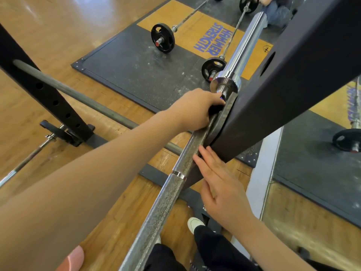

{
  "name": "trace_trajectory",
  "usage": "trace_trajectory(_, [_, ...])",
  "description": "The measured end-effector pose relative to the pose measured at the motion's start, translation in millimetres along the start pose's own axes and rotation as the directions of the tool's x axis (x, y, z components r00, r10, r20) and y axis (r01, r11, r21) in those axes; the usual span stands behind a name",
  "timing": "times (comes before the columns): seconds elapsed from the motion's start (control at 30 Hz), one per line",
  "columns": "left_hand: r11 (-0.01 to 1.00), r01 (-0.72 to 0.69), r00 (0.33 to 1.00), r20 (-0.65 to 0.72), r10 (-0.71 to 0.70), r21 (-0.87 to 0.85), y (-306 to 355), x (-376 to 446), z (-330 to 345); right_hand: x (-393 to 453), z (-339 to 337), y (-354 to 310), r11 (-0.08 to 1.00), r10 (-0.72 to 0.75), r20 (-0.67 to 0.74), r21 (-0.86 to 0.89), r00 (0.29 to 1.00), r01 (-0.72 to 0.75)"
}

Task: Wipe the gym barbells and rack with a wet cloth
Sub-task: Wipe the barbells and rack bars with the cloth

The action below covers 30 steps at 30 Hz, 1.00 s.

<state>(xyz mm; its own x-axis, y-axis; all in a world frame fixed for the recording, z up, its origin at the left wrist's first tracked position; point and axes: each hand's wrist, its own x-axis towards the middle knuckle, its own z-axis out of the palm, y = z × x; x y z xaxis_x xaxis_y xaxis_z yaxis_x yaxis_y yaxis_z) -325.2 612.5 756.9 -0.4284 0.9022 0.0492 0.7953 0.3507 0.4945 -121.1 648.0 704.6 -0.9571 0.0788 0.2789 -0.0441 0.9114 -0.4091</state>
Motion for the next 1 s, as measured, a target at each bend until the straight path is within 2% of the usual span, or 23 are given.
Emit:
trace_trajectory(0.1, [0.991, -0.051, 0.999, 0.006, 0.050, 0.126, 7, -10, -4, 2, -11, 2, 0.998, -0.051, -0.057, 0.027, 0.997, 0.053])
trace_trajectory(0.23, [0.987, -0.007, 0.998, 0.059, -0.002, 0.160, 16, -32, -3, 13, -32, 8, 0.987, -0.144, -0.114, 0.053, 0.983, 0.150])
trace_trajectory(0.47, [0.977, 0.114, 0.993, -0.031, -0.111, 0.181, 30, -55, 11, 17, -45, 30, 0.943, -0.291, -0.033, 0.157, 0.956, 0.292])
trace_trajectory(0.57, [0.954, 0.168, 0.986, -0.023, -0.168, 0.250, 40, -61, 12, 20, -49, 38, 0.930, -0.323, 0.013, 0.192, 0.946, 0.314])
trace_trajectory(0.63, [0.950, 0.205, 0.978, -0.028, -0.205, 0.234, 48, -71, 10, 21, -50, 40, 0.923, -0.346, 0.051, 0.196, 0.937, 0.330])
trace_trajectory(0.73, [0.926, 0.324, 0.946, -0.061, -0.319, 0.192, 64, -94, 13, 23, -52, 41, 0.918, -0.378, 0.125, 0.178, 0.917, 0.354])
trace_trajectory(0.83, [0.864, 0.452, 0.889, -0.031, -0.457, 0.223, 86, -113, 18, 24, -53, 40, 0.915, -0.393, 0.173, 0.175, 0.903, 0.364])
trace_trajectory(1.0, [0.772, 0.531, 0.829, -0.027, -0.559, 0.350, 114, -130, 28, 26, -58, 36, 0.910, -0.353, 0.217, 0.306, 0.910, 0.280])
